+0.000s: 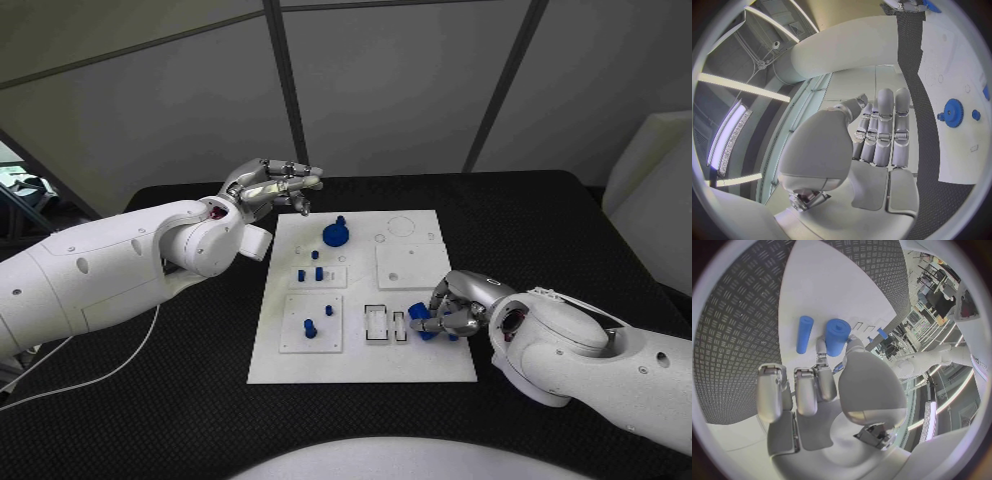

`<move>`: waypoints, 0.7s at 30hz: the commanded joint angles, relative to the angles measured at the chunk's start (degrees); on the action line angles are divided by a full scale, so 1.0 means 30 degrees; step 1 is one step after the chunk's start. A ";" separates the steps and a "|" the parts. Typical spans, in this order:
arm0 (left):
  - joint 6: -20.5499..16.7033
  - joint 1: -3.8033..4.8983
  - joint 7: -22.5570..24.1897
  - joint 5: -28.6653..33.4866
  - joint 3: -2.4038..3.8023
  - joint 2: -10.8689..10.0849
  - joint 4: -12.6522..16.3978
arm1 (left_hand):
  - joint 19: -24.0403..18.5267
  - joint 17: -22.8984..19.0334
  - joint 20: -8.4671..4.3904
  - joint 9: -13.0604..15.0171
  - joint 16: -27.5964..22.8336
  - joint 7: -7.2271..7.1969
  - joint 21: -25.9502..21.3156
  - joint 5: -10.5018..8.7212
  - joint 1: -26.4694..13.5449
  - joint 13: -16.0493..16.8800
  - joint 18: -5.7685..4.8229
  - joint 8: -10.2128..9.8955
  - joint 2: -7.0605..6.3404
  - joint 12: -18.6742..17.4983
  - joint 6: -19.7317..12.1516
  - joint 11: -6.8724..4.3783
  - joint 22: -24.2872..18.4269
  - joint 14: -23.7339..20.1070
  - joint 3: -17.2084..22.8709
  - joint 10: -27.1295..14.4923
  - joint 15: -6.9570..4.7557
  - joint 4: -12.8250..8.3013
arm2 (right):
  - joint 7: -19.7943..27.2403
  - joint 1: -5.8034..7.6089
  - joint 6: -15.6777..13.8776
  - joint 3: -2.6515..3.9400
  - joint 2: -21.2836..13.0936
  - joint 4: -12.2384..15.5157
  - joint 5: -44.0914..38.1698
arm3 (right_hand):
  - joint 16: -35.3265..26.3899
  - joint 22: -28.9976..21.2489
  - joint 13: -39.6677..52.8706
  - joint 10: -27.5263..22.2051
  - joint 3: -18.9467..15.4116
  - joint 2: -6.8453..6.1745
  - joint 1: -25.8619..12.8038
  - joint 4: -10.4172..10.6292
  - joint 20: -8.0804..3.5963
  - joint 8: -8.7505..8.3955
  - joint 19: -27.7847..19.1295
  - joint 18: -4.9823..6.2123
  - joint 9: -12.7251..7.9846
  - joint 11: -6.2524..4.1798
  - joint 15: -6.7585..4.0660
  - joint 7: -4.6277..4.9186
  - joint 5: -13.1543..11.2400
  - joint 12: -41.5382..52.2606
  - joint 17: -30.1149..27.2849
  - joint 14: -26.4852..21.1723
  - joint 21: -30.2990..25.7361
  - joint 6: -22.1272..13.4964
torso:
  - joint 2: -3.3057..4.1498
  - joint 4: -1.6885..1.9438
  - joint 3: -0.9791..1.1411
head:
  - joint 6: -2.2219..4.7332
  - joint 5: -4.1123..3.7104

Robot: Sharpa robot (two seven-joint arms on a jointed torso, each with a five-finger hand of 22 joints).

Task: Assemble the parts on the task board

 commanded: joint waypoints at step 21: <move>0.0237 0.0028 0.0121 0.0073 0.0014 -0.0070 0.0119 | -0.0074 -0.0062 0.0007 -0.0017 0.0145 -0.0007 -0.0138 0.0011 -0.0123 -0.0014 0.0236 0.0085 0.0033 0.0116 -0.0051 -0.0064 -0.0036 -0.0127 -0.0034 -0.0149 -0.0048 -0.0033 | 0.1273 -0.0253 -0.5902 -0.0178 -0.0239 0.1578 0.1294 | 0.0167 0.3961 0.2135 0.0521 -0.0274 0.0730 0.0960 0.0124 -0.0409 0.0524 0.1242 -0.0296 0.1053 -0.0500 -0.0445 -0.0568 0.2461 0.0337 0.3676 0.1779 0.0416 0.0674 | -0.0007 0.0036 -0.0015 | 0.0128 0.0087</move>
